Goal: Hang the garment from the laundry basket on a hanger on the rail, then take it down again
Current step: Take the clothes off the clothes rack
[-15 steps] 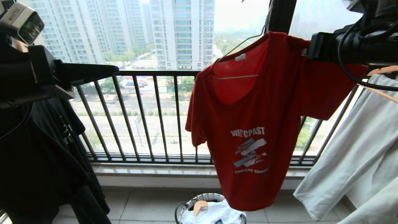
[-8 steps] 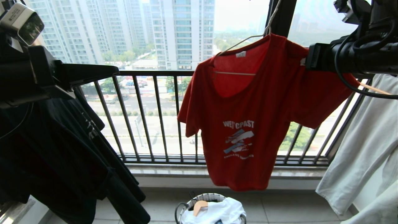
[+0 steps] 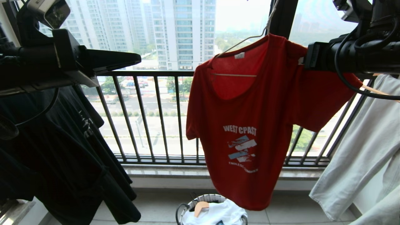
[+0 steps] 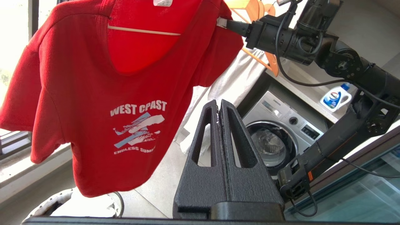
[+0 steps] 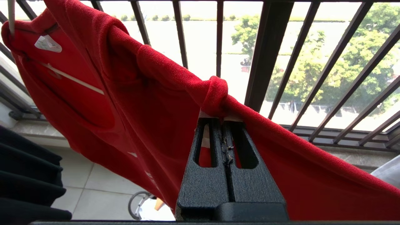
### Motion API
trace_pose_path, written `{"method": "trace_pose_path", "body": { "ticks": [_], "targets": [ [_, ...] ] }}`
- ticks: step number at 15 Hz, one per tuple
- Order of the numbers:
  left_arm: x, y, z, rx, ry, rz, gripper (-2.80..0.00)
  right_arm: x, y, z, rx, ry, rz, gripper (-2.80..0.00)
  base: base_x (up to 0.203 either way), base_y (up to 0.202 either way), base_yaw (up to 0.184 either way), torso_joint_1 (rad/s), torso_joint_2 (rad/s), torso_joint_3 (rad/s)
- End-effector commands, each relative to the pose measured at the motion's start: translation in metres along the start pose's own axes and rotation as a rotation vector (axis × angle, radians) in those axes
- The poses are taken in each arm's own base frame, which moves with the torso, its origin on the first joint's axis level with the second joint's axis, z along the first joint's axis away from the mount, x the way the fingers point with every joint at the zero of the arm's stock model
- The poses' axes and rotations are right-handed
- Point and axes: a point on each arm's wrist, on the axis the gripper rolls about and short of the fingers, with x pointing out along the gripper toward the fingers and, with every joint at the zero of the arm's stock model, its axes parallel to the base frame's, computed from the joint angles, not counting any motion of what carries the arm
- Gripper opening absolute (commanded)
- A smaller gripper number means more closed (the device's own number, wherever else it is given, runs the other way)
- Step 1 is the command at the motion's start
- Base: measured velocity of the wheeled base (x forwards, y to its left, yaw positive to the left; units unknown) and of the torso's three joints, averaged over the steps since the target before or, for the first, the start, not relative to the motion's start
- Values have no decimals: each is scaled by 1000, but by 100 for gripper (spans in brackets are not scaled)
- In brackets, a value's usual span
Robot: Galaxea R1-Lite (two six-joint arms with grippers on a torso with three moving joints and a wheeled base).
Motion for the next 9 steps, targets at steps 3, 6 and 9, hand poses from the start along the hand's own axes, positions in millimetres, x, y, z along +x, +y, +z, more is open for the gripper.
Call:
{"method": "trace_pose_path", "body": {
  "ticks": [3,6,9],
  "targets": [
    [65,71,4,-50,56,-46,-280,1,1,-1,-4,5,9,-280,0,0,0,0,0,0],
    [99,103,11,-11,75,-129,-143,-1,1,0,-23,2,11,-280,0,0,0,0,0,0],
    [122,126,23,61,62,-193,0,-1,2,0,-35,3,14,-280,0,0,0,0,0,0]
  ]
}}
